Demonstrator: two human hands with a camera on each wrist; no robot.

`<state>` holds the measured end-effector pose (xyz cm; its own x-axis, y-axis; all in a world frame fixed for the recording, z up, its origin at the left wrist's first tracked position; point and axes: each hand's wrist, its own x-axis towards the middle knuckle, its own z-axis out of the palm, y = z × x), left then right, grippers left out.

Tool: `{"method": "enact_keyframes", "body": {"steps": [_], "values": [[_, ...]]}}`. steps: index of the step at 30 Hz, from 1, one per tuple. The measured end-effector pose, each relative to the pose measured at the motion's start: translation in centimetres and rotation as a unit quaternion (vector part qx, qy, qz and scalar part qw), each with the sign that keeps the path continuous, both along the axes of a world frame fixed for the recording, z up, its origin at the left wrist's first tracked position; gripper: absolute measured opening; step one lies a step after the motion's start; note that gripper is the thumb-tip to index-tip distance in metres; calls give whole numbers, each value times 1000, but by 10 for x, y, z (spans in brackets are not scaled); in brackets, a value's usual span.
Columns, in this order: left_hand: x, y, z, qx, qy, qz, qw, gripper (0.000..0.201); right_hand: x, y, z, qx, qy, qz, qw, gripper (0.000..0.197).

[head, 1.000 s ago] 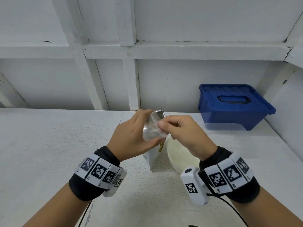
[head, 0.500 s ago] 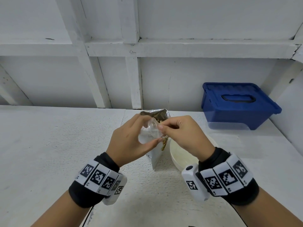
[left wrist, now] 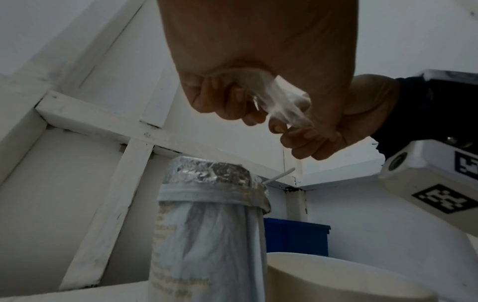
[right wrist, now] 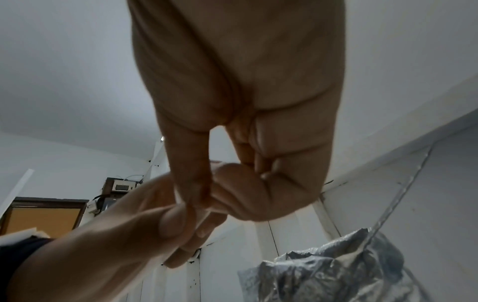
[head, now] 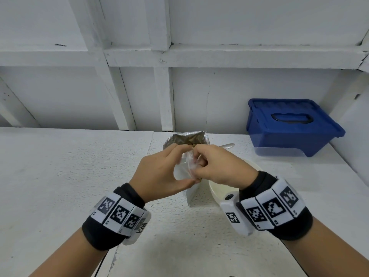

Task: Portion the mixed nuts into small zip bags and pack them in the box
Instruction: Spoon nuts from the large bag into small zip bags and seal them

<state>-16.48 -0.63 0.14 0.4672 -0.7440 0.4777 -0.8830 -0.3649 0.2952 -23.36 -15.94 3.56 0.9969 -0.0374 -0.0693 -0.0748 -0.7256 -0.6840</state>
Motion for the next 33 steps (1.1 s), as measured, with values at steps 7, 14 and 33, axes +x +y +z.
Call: {"method": "enact_keyframes", "body": {"steps": [7, 14, 33], "values": [[1, 1, -12, -41, 36, 38, 998, 49, -3, -3, 0, 55, -35, -49, 997, 14], [23, 15, -29, -82, 148, 81, 982, 60, -14, -35, -11, -219, -194, -238, 926, 47], [40, 13, -31, -87, 196, 90, 973, 50, 24, -38, -6, -80, -394, -129, 906, 22]]}}
